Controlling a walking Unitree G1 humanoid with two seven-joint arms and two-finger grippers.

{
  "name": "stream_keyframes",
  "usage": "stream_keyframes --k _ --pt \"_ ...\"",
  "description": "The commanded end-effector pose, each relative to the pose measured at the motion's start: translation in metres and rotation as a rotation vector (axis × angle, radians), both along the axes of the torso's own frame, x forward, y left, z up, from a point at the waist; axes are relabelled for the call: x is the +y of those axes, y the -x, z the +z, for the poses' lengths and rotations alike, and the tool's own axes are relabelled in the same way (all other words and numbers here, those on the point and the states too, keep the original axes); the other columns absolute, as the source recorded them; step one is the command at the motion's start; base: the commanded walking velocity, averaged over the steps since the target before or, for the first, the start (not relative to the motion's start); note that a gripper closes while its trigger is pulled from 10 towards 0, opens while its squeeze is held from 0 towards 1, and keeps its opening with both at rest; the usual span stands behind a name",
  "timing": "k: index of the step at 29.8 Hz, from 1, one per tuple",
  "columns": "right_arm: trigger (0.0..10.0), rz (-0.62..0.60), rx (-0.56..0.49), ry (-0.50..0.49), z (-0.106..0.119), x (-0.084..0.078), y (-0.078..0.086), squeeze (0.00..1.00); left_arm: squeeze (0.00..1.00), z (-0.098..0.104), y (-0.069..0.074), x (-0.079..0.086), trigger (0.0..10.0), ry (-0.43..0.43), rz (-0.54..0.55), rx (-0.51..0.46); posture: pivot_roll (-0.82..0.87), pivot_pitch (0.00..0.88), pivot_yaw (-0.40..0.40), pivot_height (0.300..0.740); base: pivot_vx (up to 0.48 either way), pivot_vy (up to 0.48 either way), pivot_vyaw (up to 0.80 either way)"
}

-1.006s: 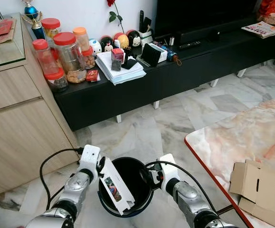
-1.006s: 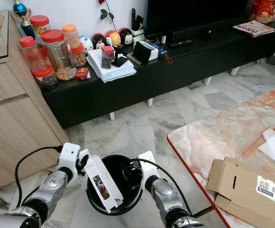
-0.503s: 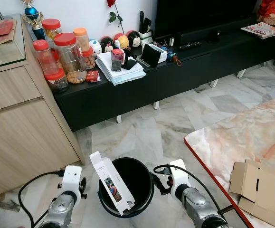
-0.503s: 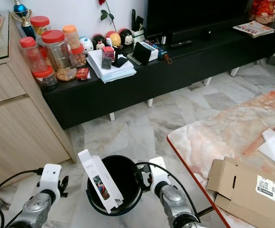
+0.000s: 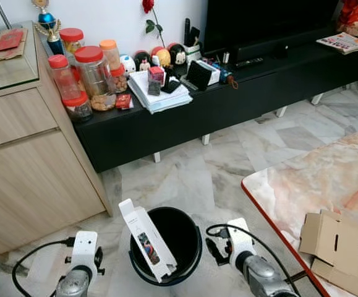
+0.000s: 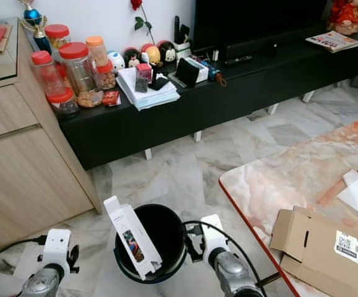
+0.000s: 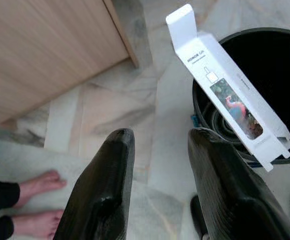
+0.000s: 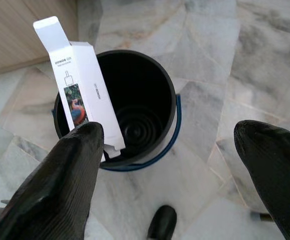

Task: Picking trash to rubbish bin

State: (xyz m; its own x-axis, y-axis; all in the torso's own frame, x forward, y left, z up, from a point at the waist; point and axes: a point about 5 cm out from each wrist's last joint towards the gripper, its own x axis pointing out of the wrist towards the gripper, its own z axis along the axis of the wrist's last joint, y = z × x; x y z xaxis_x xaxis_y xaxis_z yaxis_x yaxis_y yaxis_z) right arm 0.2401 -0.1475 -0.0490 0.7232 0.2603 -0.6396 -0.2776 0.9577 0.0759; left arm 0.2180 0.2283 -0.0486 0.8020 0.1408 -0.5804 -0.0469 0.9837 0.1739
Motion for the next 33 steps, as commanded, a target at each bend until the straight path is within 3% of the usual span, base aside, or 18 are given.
stream_keyframes --k 1,23,33 --pt "10.0 -0.012 0.002 -0.008 0.0001 0.0013 -0.0005 0.0 0.0 -0.0029 0.0034 0.0006 10.0 0.0 0.019 0.022 -0.06 0.0 0.021 0.74 0.0 0.0 0.0" --pt "10.0 -0.017 0.006 -0.012 -0.0004 0.0013 0.0002 0.0 0.0 0.0006 -0.0029 -0.0035 10.0 0.024 0.014 -0.007 -0.06 0.0 0.018 0.74 0.0 0.0 0.0" --pt "10.0 -0.02 0.012 -0.011 -0.0012 0.0006 0.0011 0.0 0.0 0.0012 -0.0039 -0.004 10.0 0.03 0.017 -0.011 -0.06 0.0 0.016 0.74 -0.296 0.0 0.0"
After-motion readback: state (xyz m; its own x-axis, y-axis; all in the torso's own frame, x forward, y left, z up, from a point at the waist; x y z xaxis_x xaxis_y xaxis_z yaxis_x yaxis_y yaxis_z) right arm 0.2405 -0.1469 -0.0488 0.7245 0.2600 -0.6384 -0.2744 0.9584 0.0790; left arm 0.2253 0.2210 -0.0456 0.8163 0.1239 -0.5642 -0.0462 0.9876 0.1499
